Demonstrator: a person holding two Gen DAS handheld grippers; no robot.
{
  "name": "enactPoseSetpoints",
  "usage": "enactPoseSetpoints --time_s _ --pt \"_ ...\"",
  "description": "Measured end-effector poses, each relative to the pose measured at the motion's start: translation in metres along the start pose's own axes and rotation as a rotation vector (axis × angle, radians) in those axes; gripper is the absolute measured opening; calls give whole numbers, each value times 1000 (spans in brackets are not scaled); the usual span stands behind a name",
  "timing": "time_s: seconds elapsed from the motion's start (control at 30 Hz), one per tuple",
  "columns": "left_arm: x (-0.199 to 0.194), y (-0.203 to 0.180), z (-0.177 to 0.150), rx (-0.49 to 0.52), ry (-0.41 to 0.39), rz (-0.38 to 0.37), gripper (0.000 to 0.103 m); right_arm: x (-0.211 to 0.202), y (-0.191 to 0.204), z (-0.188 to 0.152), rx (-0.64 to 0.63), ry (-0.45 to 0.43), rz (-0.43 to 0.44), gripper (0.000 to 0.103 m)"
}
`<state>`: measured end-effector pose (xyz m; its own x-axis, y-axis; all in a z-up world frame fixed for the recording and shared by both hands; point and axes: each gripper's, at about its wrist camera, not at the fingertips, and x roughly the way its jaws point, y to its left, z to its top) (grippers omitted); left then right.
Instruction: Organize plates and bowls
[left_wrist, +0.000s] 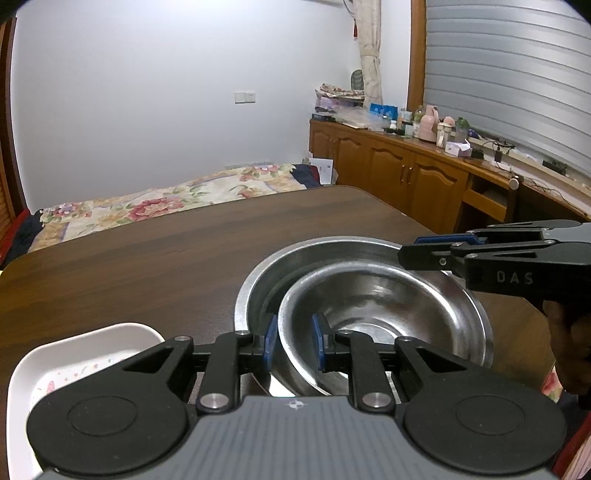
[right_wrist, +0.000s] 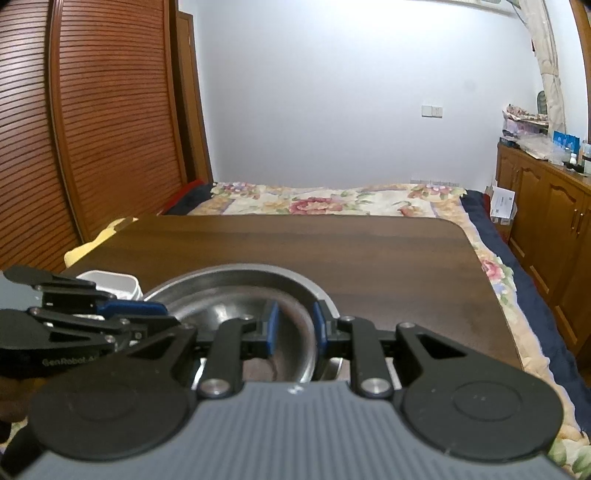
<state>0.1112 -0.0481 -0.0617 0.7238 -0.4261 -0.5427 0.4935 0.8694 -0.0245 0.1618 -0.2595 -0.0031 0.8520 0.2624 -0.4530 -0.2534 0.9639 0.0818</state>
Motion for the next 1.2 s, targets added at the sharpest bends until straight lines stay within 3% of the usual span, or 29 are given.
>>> enactPoseSetpoints --time_s 0.23,0.37,0.43,0.5,0.6,0.7,0.83,1.07,1.2 --pt "-5 0 4 -8 -23 -1 24 -8 2 6 7 -32 3 23" --pt "-9 1 2 -15 -45 3 45 -8 2 5 7 -43 -6 26" --pt "-10 0 2 -15 -57 13 56 -9 2 4 8 -47 -11 35" --pt "-11 -1 0 -18 -70 23 73 -9 0 2 10 -50 -19 40" --pt "-11 -1 -4 -29 -81 24 87 -8 0 0 11 -58 -32 54" --pt "-12 -2 -7 -35 -96 36 95 -6 -1 -4 0 -71 -49 57" --pt "-12 -6 -12 -29 -115 65 98 -3 -4 -10 9 -96 -56 78" --pt "-11 -7 -20 -60 -110 83 98 5 -15 -22 29 -108 -31 93" --pt "-11 -9 -23 -80 -105 114 98 8 -20 -26 61 -110 -4 94"
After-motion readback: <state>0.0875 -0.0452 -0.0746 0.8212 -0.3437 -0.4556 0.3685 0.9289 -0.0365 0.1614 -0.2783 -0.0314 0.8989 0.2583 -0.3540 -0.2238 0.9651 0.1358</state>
